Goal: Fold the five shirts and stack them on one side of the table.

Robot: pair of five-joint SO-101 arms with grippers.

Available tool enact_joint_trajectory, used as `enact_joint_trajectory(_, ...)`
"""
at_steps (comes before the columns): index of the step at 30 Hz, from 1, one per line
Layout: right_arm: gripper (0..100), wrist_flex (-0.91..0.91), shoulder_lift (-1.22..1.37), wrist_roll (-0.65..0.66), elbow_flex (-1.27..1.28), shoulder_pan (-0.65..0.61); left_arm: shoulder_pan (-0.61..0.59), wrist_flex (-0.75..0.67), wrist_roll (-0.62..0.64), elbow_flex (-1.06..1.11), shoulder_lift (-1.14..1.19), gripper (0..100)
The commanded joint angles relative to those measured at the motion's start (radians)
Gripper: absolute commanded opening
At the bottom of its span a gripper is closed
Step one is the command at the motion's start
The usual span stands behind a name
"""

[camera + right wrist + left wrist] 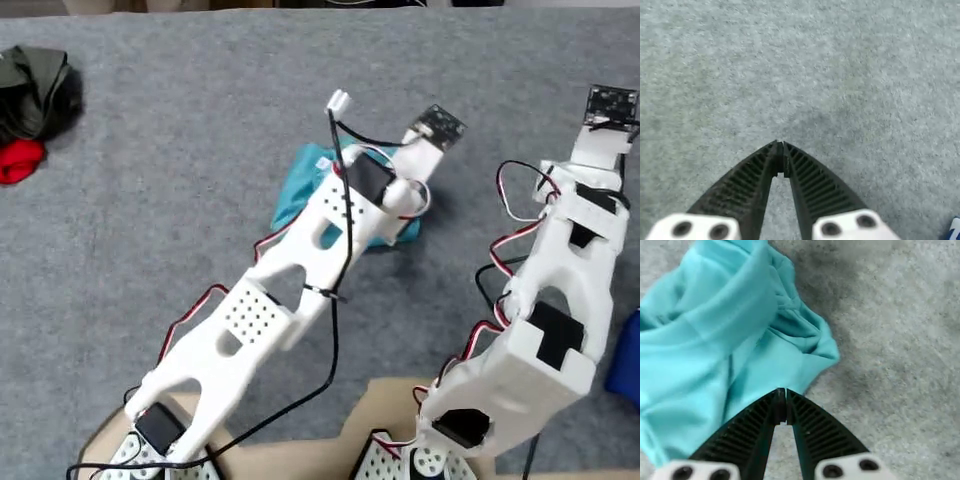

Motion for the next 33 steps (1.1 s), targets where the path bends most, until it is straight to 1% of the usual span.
enact_joint_trajectory(1, 0.9, 0.0, -0.004, 0.002, -0.054, 0.012, -0.068, 0.011, 0.011, -0.077, -0.038, 2)
enact_joint_trajectory(5, 0.9, 0.002, -0.004, 0.002, -0.054, 0.008, -0.215, -0.077, 0.006, -0.057, -0.067, 2)
enact_joint_trajectory(7, 0.9, 0.002, -0.004, 0.003, -0.054, 0.008, -0.269, -0.112, 0.009, -0.046, -0.067, 3)
enact_joint_trajectory(9, 0.9, 0.002, -0.004, 0.003, -0.054, 0.007, -0.299, -0.117, 0.011, -0.029, -0.067, 9)
enact_joint_trajectory(11, 0.9, 0.003, -0.004, 0.003, -0.054, 0.005, -0.307, -0.115, 0.012, -0.015, -0.065, 18)
enact_joint_trajectory(14, 0.9, 0.003, -0.004, 0.008, -0.053, -0.004, -0.302, -0.118, 0.078, 0.026, -0.065, 28)
enact_joint_trajectory(16, 0.9, 0.003, -0.004, 0.009, -0.051, -0.008, -0.29, -0.118, 0.138, 0.041, -0.065, 32)
enact_joint_trajectory(18, 0.9, 0.003, -0.004, 0.009, -0.051, -0.013, -0.273, -0.11, 0.163, 0.046, -0.065, 32)
enact_joint_trajectory(23, 0.9, 0.003, -0.004, 0.009, -0.051, -0.013, -0.229, -0.097, 0.166, 0.048, -0.065, 32)
enact_joint_trajectory(28, 0.9, 0.002, -0.004, 0.011, -0.051, -0.013, -0.143, -0.04, 0.166, 0.048, -0.064, 32)
enact_joint_trajectory(33, 0.9, 0.0, -0.004, 0.011, -0.051, -0.012, -0.08, -0.037, 0.166, 0.048, -0.064, 32)
